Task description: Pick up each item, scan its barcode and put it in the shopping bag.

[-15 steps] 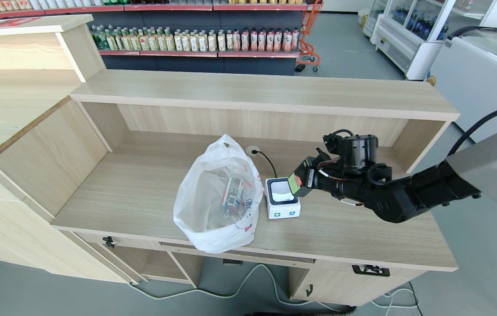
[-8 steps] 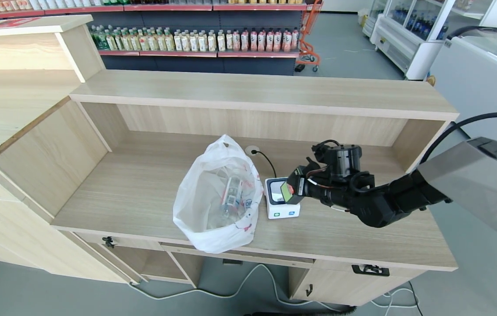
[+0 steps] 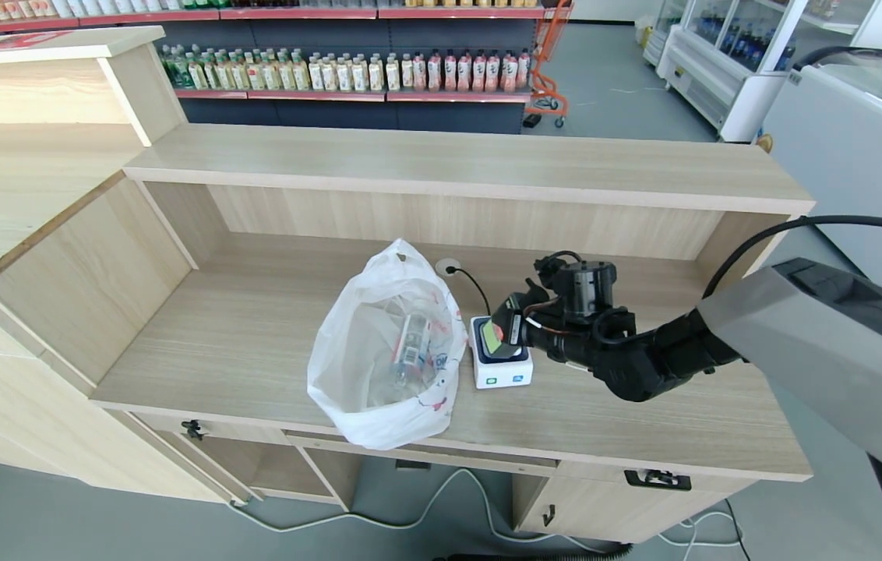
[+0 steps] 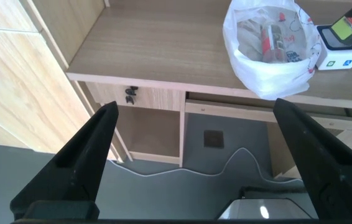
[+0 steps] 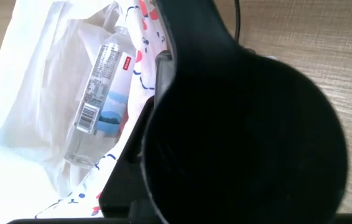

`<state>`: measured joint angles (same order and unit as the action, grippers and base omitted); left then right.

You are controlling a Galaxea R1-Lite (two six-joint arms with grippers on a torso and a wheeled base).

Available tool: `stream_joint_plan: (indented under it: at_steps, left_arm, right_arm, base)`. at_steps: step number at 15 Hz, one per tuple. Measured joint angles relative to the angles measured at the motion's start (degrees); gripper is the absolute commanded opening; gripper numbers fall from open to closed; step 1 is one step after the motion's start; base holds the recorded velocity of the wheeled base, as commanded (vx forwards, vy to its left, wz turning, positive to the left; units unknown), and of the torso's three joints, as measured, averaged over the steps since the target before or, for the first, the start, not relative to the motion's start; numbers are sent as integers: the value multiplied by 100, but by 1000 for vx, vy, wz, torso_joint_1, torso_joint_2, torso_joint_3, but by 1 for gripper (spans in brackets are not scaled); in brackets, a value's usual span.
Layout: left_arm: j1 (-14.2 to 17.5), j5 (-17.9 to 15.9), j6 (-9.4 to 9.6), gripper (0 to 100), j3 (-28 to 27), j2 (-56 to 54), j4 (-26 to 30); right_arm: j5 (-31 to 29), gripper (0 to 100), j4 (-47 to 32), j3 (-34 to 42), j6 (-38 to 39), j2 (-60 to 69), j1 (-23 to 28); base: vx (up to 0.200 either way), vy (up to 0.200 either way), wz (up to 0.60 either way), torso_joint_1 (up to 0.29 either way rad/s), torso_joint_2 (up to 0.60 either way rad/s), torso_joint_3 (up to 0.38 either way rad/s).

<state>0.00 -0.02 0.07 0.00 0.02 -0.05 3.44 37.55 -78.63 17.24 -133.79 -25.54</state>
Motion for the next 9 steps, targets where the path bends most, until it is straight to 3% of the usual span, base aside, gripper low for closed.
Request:
stream_joint_plan:
  at_steps: [9]
  left_arm:
    - [0, -2, 9, 100, -2, 0, -2]
  right_arm:
    - [6, 0, 66, -216, 28, -304, -108]
  base:
    - [0, 0, 0, 0, 0, 0]
